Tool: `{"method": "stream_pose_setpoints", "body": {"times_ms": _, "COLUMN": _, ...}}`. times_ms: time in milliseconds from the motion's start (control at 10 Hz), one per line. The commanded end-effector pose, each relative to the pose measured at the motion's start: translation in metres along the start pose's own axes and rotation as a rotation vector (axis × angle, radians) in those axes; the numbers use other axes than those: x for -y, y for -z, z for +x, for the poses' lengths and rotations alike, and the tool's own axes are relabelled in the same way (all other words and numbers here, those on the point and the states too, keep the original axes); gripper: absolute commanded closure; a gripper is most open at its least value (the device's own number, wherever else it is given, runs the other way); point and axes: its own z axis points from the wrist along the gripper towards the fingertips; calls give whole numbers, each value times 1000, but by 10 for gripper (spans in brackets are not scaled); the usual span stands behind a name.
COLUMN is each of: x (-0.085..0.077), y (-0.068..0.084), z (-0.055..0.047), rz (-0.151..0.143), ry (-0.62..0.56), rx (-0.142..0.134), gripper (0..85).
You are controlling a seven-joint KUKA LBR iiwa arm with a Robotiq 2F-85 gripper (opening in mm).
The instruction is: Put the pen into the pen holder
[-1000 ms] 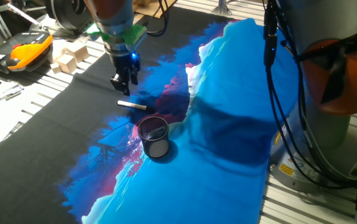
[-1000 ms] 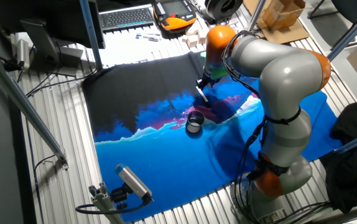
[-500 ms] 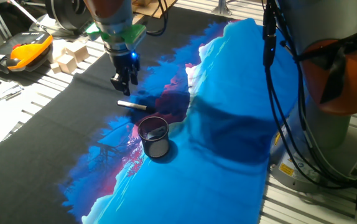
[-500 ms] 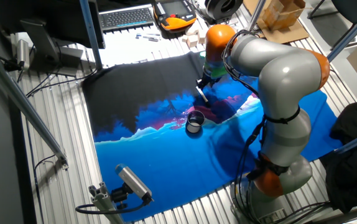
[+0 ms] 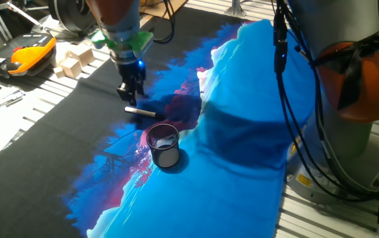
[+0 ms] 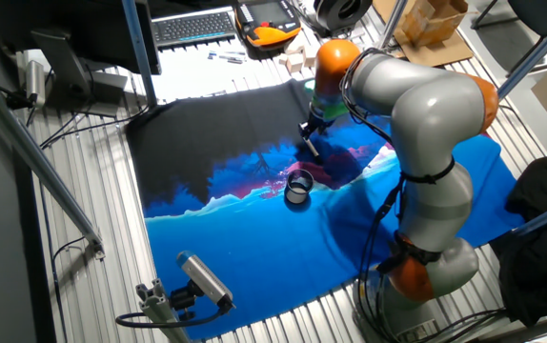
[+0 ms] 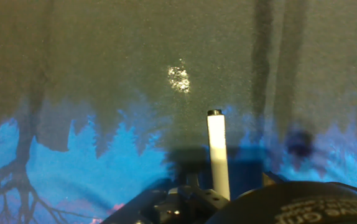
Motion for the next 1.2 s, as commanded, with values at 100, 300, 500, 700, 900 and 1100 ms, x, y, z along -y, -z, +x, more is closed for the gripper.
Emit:
{"method": "stream_pose_setpoints", "body": {"times_ms": 100, "x": -1, "y": -8, "z": -1, "rz": 10, "ry": 35, "rx": 3, "gripper": 340}}
{"method": "stream_pose_setpoints", "body": {"times_ms": 300, "x": -2, "y": -17, "z": -2, "rz": 14, "ry": 38, "rx": 7, "gripper": 340}}
{"method": "stream_pose_setpoints", "body": {"times_ms": 500, "x": -3, "y": -26, "z": -3, "rz": 5, "ry": 39, "rx": 11, "gripper": 340}}
{"method": "stream_pose_setpoints", "body": {"times_ms": 700, "x": -2, "y": -36, "z": -3, "rz": -4, "ry": 40, "rx": 11, "gripper": 340}}
{"method": "stream_pose_setpoints", "body": {"times_ms": 900, "x": -3, "y": -44, "z": -2, "rz": -3, "ry": 39, "rx": 21, "gripper": 340}}
{"method": "stream_pose_setpoints", "body": {"times_ms": 1100, "x": -2, "y": -45, "z": -2, "rz": -6, "ry": 43, "rx": 20, "gripper": 340}}
